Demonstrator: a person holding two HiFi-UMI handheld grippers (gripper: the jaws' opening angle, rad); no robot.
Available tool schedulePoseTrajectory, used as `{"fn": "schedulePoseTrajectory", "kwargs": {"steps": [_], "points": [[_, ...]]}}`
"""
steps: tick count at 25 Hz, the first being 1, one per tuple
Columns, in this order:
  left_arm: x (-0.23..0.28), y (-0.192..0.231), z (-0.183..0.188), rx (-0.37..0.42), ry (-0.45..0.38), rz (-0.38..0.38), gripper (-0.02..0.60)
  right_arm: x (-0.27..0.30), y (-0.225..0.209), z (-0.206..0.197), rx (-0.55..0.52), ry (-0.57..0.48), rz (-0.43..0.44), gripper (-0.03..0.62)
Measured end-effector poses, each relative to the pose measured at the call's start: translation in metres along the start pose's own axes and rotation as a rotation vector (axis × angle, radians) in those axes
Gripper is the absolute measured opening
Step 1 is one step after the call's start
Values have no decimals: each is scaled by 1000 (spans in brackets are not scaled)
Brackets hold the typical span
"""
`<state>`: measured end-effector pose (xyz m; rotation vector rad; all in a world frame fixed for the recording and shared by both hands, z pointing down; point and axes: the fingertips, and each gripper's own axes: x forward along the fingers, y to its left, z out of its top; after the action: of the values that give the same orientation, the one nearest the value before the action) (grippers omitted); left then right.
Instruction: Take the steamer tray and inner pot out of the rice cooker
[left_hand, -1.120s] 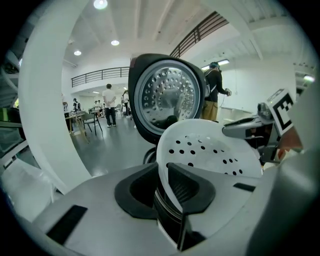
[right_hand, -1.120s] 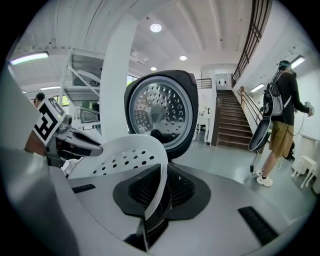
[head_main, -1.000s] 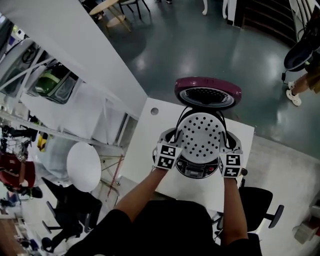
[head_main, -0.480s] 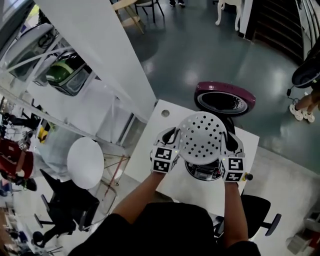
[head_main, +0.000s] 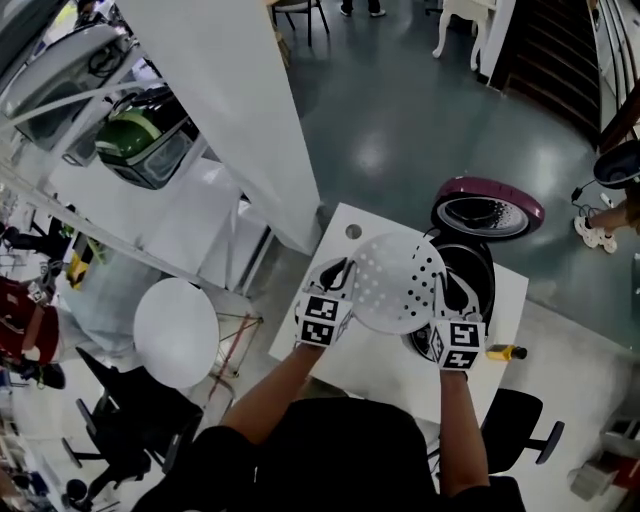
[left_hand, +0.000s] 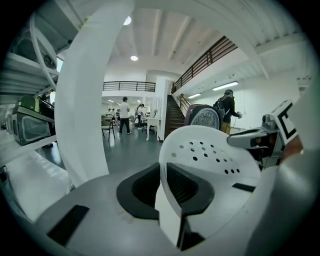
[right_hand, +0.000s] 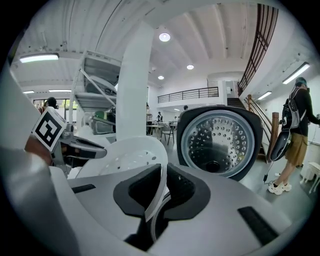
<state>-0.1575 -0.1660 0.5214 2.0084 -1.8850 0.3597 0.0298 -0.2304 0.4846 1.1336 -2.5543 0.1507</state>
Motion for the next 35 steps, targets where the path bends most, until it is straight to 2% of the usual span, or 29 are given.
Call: {"fn": "schedulePoseTrajectory", "kwargs": {"steps": [10,15,18,25,31,35], "points": [[-29,72,-30,-7,23,-29,38,28,79,-16,9,74,-21,29],[-35,94,-48,59,39,-45,43,40,104,-34,27,126,-41,29],[-37,105,-65,51,59,-65,43,46,119,-50,33,167,-50,29],[-34,124,-122,-12,152,-98,41,62,145,-103,76,266,-30,29],[-22,140,-167,4,237,-91,44,83,161,-145,110,343,0,29],[-12,150,-197,-31,299,-75,44,98,169,-178,128,396,21,31]]}}
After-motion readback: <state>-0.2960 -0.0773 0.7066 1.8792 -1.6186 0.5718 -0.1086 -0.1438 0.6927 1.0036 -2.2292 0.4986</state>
